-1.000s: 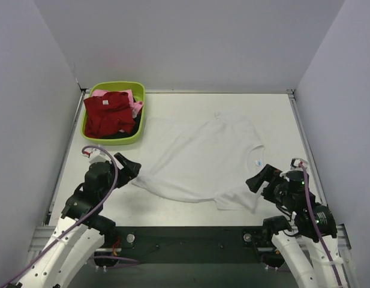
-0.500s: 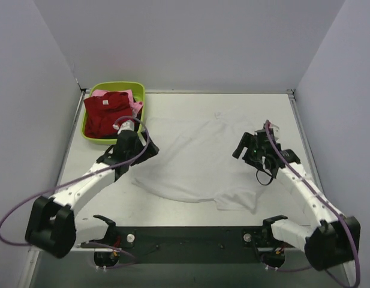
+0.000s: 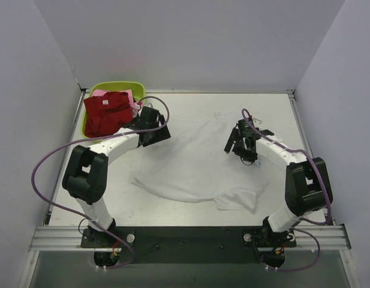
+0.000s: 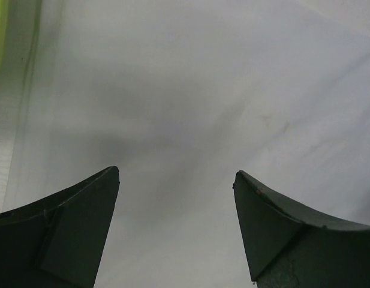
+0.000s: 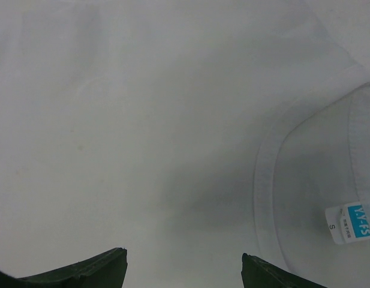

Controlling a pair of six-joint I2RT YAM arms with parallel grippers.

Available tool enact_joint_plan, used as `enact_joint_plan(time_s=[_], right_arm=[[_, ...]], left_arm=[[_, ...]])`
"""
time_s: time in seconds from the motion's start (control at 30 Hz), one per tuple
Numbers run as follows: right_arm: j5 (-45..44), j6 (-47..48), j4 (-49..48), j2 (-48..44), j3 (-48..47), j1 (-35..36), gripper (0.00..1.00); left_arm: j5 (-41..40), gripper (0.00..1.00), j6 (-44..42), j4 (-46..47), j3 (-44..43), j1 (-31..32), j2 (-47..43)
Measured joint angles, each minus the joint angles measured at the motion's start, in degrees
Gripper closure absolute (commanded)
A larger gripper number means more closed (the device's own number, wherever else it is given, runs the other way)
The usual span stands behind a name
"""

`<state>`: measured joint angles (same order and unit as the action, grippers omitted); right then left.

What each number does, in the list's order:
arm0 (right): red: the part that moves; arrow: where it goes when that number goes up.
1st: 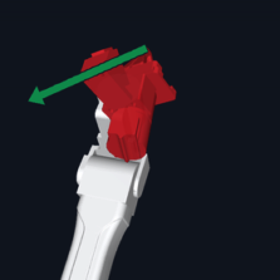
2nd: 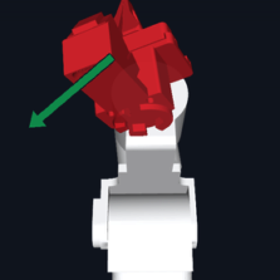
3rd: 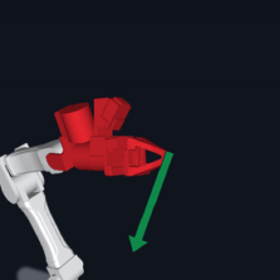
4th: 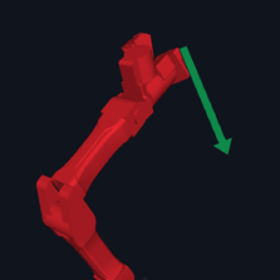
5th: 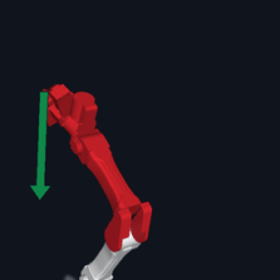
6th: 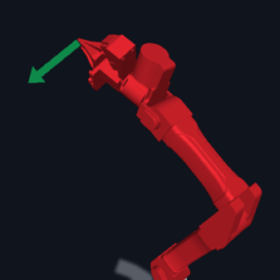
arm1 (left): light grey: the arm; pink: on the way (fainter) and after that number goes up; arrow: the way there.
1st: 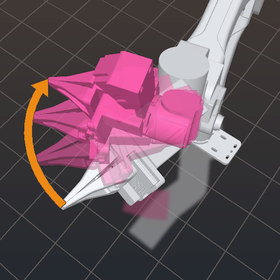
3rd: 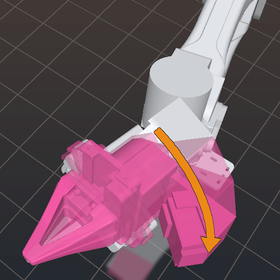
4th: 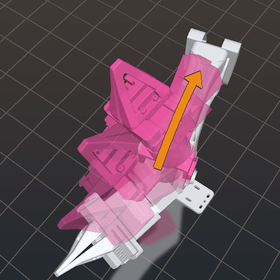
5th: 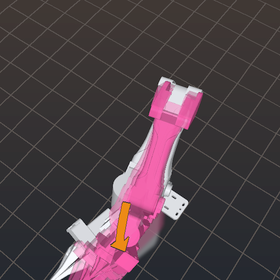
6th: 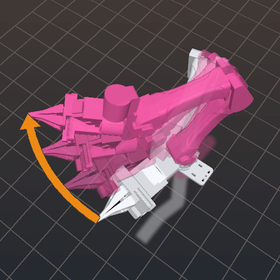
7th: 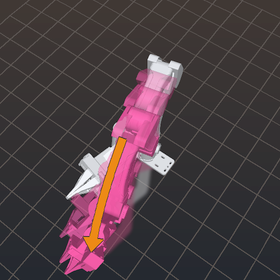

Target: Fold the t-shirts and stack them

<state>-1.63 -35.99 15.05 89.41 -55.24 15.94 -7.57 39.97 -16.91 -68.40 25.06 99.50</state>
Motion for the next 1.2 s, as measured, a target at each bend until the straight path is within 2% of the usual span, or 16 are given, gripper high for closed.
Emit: enact_joint_plan(time_s=[0.4, 0.7, 1.0, 1.2], right_arm=[[-1.22, 0.24, 0.28, 11.56, -4.9, 0.24, 0.24], [-2.47, 0.87, 2.43, 18.03, -13.07, -0.13, 0.24], [-2.36, 1.79, 4.83, 26.47, -25.11, -2.71, 0.24], [-1.01, 2.99, 7.82, 33.62, -36.57, -5.55, 0.24]], left_arm=[[-3.21, 0.16, -1.66, -10.32, -11.3, 0.11, 14.82], [-4.9, 0.16, -1.86, -14.8, -22.73, -0.09, 22.56], [-4.26, 0.16, -2.97, -17.2, -34.23, -2.73, 29.86], [-1.09, 0.16, -3.1, -17.7, -41.94, -5.9, 34.45]])
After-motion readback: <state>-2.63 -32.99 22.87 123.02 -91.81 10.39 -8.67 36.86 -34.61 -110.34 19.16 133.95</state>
